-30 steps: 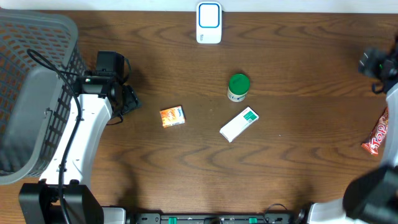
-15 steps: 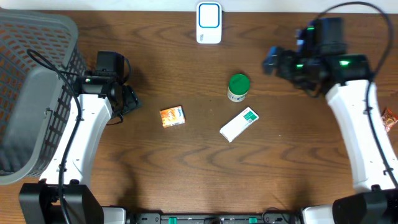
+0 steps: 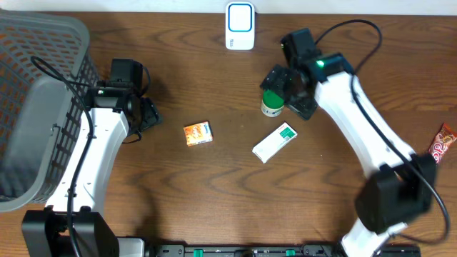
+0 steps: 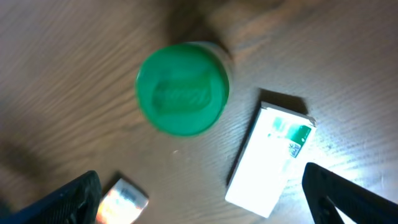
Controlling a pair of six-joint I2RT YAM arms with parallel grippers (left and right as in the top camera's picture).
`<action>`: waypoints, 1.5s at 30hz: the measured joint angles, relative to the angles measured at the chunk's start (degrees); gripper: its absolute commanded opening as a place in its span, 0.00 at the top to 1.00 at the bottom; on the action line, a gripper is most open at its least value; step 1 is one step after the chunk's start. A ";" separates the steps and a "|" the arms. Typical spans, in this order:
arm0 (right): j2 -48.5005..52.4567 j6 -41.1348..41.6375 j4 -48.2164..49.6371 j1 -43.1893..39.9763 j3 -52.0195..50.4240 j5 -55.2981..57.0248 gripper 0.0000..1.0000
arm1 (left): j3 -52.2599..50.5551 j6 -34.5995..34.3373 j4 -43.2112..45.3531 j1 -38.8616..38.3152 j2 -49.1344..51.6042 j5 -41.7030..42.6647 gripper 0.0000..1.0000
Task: Scan the item barcode
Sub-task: 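Reach the right gripper to the green-capped bottle and grasp it, then lift the green-capped bottle toward the white scanner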
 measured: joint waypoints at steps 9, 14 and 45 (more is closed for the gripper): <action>14.60 2.73 -11.32 0.61 19.76 1.90 0.01 | 0.00 0.00 -0.02 0.00 0.00 0.00 0.14; 20.15 2.89 -12.48 0.61 22.21 1.66 0.01 | 0.00 0.00 0.00 0.00 0.00 0.00 0.14; 29.90 -1.90 -11.15 0.61 22.25 0.61 0.35 | 0.00 0.00 0.02 0.00 0.00 0.00 0.14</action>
